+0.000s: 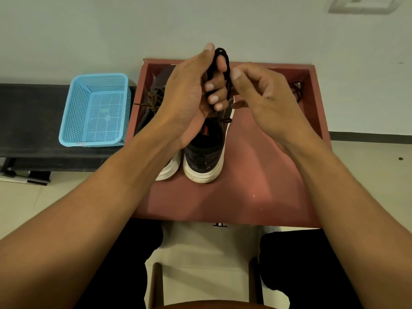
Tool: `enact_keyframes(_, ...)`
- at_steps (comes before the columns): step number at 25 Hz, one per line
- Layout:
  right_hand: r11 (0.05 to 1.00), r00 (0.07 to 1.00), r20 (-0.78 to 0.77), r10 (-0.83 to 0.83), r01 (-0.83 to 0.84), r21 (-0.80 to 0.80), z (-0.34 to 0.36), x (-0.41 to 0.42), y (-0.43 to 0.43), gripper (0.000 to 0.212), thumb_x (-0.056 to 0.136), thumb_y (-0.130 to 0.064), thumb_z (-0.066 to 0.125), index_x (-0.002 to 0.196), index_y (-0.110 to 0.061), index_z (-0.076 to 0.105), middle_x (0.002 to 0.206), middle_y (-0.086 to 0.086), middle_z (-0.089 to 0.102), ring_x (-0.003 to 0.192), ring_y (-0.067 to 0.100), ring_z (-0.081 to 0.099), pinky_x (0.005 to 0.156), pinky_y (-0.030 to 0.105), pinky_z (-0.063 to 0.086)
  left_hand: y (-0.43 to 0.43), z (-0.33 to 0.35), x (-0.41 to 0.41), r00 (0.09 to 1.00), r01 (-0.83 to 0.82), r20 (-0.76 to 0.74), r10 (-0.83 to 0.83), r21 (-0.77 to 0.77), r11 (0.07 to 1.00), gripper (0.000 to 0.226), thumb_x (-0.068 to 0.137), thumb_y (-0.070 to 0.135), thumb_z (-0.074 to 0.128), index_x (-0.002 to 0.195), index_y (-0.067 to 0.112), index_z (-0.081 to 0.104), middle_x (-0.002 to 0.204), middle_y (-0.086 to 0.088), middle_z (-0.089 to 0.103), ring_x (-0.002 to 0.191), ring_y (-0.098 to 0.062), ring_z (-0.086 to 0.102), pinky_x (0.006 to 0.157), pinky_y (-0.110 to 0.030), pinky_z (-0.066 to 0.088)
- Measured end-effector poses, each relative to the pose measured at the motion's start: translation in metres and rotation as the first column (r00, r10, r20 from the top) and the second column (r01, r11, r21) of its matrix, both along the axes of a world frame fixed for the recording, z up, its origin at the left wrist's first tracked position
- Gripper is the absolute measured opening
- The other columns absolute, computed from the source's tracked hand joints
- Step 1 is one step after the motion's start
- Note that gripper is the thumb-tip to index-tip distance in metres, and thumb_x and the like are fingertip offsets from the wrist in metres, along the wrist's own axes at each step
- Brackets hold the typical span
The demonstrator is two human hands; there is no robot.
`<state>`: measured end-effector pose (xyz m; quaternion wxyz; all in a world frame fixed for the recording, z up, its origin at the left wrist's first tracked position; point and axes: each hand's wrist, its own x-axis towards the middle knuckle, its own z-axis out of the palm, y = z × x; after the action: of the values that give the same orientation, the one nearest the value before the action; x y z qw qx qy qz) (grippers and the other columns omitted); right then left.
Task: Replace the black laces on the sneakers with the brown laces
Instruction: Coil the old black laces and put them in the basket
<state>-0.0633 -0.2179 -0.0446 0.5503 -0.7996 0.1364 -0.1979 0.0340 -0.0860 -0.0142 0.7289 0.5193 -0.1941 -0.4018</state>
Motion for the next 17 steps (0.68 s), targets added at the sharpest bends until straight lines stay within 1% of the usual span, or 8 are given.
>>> enact_keyframes(2, 0.999, 1.000, -0.008, -0.022, 0.022, -0.026, -0.001, 0.000, 0.003, 0.027, 0.105, -0.030, 0.061, 0.119, -0.011, 0.074, 0.106, 0.003, 0.079, 0.100, 0.024, 0.076, 0.091, 0.060, 0.057, 0.000, -0.001, 0.002, 1.000, -0.025, 0.016, 0.025, 0.023, 0.999, 0.039, 0.113, 0.034, 0.040, 0.088, 0.010, 0.056, 0.062, 0.000, 0.027, 0.054, -0.015, 0.026, 0.052, -0.028, 0.031)
enact_keyframes(5, 0.997, 0.997, 0.019, -0.079, 0.079, 0.004, -0.002, 0.001, 0.005, 0.021, 0.103, -0.025, 0.067, 0.114, -0.011, 0.078, 0.100, -0.001, 0.081, 0.096, 0.020, 0.077, 0.090, 0.054, 0.060, 0.000, -0.001, 0.002, 0.998, -0.029, 0.054, 0.026, 0.047, 0.998, 0.039, 0.113, 0.035, 0.041, 0.084, 0.012, 0.054, 0.062, 0.000, 0.029, 0.052, -0.015, 0.025, 0.051, -0.029, 0.029)
enact_keyframes(7, 0.995, 0.997, 0.020, -0.075, 0.073, 0.060, -0.003, 0.002, 0.005, 0.022, 0.104, -0.021, 0.066, 0.118, -0.009, 0.077, 0.104, 0.001, 0.081, 0.099, 0.019, 0.077, 0.091, 0.047, 0.061, 0.000, -0.002, 0.002, 0.997, -0.024, 0.079, 0.019, 0.058, 0.998, 0.040, 0.113, 0.034, 0.041, 0.079, 0.014, 0.050, 0.061, 0.000, 0.028, 0.051, -0.015, 0.024, 0.050, -0.028, 0.029)
enact_keyframes(8, 0.993, 0.998, 0.022, -0.058, 0.055, 0.100, -0.003, 0.002, 0.006, 0.024, 0.105, -0.020, 0.065, 0.122, -0.008, 0.076, 0.108, 0.003, 0.080, 0.103, 0.020, 0.077, 0.093, 0.046, 0.062, 0.000, -0.002, 0.002, 0.996, -0.020, 0.086, 0.014, 0.064, 0.998, 0.042, 0.113, 0.033, 0.040, 0.077, 0.014, 0.048, 0.060, 0.001, 0.026, 0.051, -0.014, 0.022, 0.050, -0.029, 0.027)
enact_keyframes(11, 0.982, 0.999, 0.048, -0.013, 0.004, 0.190, -0.003, 0.004, 0.009, 0.026, 0.106, -0.018, 0.063, 0.125, -0.005, 0.075, 0.111, 0.008, 0.080, 0.108, 0.026, 0.076, 0.099, 0.052, 0.059, 0.000, 0.000, 0.006, 0.996, -0.020, 0.083, 0.013, 0.084, 0.996, 0.043, 0.113, 0.033, 0.040, 0.074, 0.015, 0.045, 0.059, 0.002, 0.021, 0.050, -0.013, 0.018, 0.049, -0.029, 0.025)
enact_keyframes(14, 0.967, 0.998, 0.051, -0.043, 0.029, 0.254, 0.000, 0.013, 0.018, 0.023, 0.103, -0.018, 0.068, 0.119, -0.005, 0.078, 0.105, 0.009, 0.081, 0.102, 0.026, 0.078, 0.099, 0.050, 0.060, 0.007, 0.006, 0.017, 0.997, -0.024, 0.069, 0.017, 0.100, 0.995, 0.042, 0.112, 0.033, 0.042, 0.076, 0.014, 0.048, 0.058, 0.002, 0.022, 0.048, -0.013, 0.021, 0.048, -0.028, 0.028)
enact_keyframes(17, 0.962, 0.993, 0.015, -0.114, 0.106, 0.251, 0.004, 0.034, 0.040, 0.017, 0.099, -0.021, 0.073, 0.110, -0.012, 0.082, 0.096, 0.006, 0.082, 0.089, 0.021, 0.079, 0.094, 0.052, 0.062, 0.025, 0.015, 0.033, 0.998, -0.057, 0.029, 0.053, 0.163, 0.985, 0.036, 0.111, 0.031, 0.046, 0.083, 0.010, 0.055, 0.057, 0.001, 0.035, 0.051, -0.015, 0.039, 0.054, -0.030, 0.043)
